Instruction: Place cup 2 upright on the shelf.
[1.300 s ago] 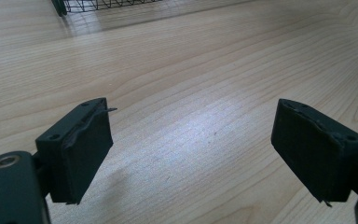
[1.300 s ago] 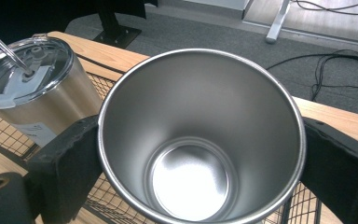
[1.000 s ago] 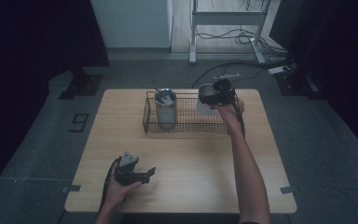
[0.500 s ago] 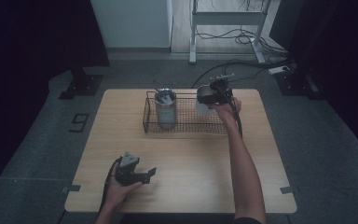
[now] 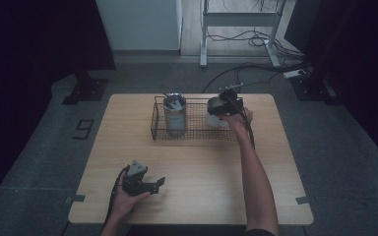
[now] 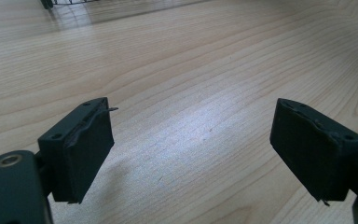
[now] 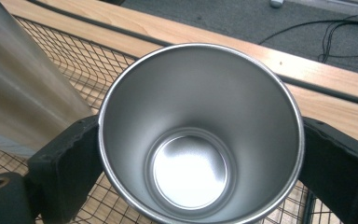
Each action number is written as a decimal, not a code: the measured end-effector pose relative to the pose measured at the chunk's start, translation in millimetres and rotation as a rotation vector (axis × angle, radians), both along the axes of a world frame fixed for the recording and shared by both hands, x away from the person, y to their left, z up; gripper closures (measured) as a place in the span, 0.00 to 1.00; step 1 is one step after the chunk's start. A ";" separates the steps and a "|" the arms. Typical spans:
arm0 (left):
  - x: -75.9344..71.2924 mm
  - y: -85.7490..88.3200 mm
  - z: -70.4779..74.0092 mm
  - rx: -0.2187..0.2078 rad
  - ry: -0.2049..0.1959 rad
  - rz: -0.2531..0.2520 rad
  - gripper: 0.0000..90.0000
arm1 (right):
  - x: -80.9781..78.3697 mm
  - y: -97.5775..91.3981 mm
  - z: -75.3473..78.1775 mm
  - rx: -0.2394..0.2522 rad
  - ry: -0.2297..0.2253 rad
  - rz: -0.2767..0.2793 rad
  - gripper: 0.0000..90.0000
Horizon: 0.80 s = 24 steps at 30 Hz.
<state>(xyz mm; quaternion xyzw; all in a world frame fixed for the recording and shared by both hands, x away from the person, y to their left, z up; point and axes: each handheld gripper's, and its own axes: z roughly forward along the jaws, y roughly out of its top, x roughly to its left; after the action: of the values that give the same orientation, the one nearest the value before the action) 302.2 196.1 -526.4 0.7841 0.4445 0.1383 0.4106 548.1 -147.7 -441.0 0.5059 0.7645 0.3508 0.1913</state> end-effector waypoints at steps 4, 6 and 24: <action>-0.1 -0.5 -0.3 0.000 0.002 -0.004 0.15 | 1.6 1.1 -6.2 -0.009 0.016 0.003 0.07; 0.0 -0.3 -0.3 0.003 0.001 -0.005 0.15 | 2.5 2.4 -10.1 -0.019 0.025 0.006 0.07; 0.0 -1.5 -1.9 0.012 0.004 -0.006 0.15 | -0.1 1.2 -26.0 -0.062 0.035 0.003 0.06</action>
<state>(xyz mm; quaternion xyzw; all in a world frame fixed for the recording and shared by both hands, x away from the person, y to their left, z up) 302.2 194.6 -528.3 0.7881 0.4421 0.1380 0.4055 548.0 -146.5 -467.0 0.5047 0.7788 0.3186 0.1930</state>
